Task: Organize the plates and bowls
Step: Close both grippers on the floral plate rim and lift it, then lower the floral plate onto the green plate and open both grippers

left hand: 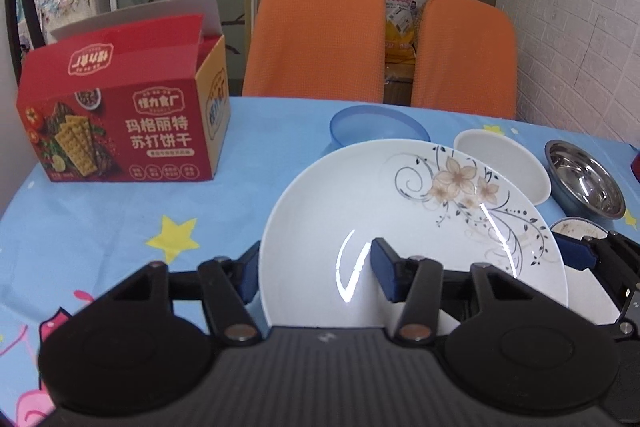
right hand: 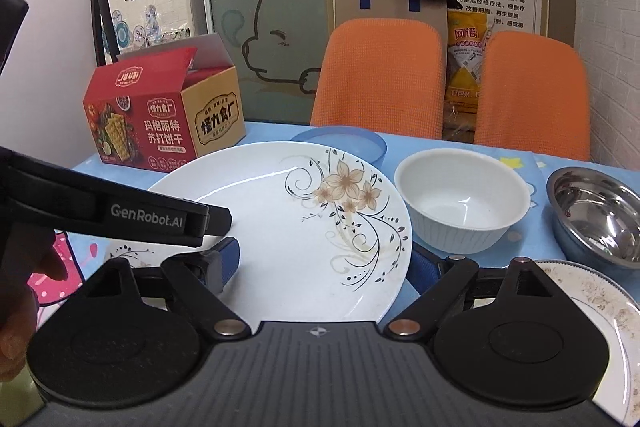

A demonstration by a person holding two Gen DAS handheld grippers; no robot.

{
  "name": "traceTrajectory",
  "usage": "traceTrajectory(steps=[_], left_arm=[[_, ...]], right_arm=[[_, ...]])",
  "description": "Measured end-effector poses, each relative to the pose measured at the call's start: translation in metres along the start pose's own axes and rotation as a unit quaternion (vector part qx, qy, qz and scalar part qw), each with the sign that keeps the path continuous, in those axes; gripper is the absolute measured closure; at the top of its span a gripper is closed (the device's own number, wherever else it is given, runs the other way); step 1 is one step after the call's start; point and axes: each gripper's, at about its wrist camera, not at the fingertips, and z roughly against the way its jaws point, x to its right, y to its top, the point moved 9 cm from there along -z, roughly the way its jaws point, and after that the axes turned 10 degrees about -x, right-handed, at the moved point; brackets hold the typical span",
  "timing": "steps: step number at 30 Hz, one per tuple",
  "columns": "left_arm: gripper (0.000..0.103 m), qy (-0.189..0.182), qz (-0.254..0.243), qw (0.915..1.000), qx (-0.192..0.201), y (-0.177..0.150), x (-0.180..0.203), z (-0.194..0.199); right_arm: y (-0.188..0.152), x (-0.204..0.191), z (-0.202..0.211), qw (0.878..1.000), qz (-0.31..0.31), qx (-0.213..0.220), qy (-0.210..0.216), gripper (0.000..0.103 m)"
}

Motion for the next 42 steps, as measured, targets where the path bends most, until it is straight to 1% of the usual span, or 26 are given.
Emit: traceTrajectory(steps=[6, 10, 15, 22, 26, 32, 34, 36, 38, 41, 42], left_arm=[[0.051, 0.015, 0.002, 0.9998, 0.014, -0.019, -0.009, 0.040], [0.051, 0.029, 0.007, 0.9994, 0.019, -0.045, -0.019, 0.067], [0.051, 0.039, 0.022, 0.9990, 0.006, -0.086, -0.032, 0.083], [0.051, 0.041, 0.040, 0.9981, -0.020, -0.134, -0.040, 0.087], [0.051, 0.035, 0.052, 0.9978, -0.024, -0.143, -0.044, 0.084], [0.052, 0.029, 0.053, 0.9975, -0.036, -0.149, -0.046, 0.072], [0.053, 0.030, 0.047, 0.9978, -0.036, -0.151, -0.045, 0.068], [0.053, 0.041, 0.038, 0.9980, -0.029, -0.150, -0.043, 0.068], [0.050, 0.044, 0.032, 0.9983, -0.023, -0.147, -0.042, 0.069], [0.048, 0.035, 0.039, 0.9984, -0.021, -0.145, -0.046, 0.070], [0.039, 0.030, 0.043, 0.9985, -0.018, -0.144, -0.047, 0.072]], right_arm=[[-0.003, -0.020, 0.031, 1.000, 0.002, 0.011, 0.012, 0.000], [-0.016, -0.041, 0.053, 1.000, 0.008, 0.011, 0.024, 0.000], [-0.042, -0.069, 0.073, 0.999, 0.007, 0.006, 0.037, 0.000], [-0.081, -0.090, 0.081, 0.998, -0.007, -0.019, 0.051, 0.000], [-0.091, -0.096, 0.080, 0.998, 0.000, -0.027, 0.051, 0.000], [-0.099, -0.097, 0.075, 0.998, 0.002, -0.036, 0.052, 0.000], [-0.101, -0.097, 0.072, 0.998, 0.000, -0.040, 0.050, 0.000], [-0.102, -0.096, 0.070, 0.998, 0.002, -0.041, 0.046, 0.000], [-0.102, -0.096, 0.068, 0.998, 0.003, -0.041, 0.046, 0.000], [-0.103, -0.096, 0.065, 0.998, 0.005, -0.043, 0.051, 0.000], [-0.103, -0.095, 0.065, 0.997, 0.001, -0.043, 0.057, 0.000]])
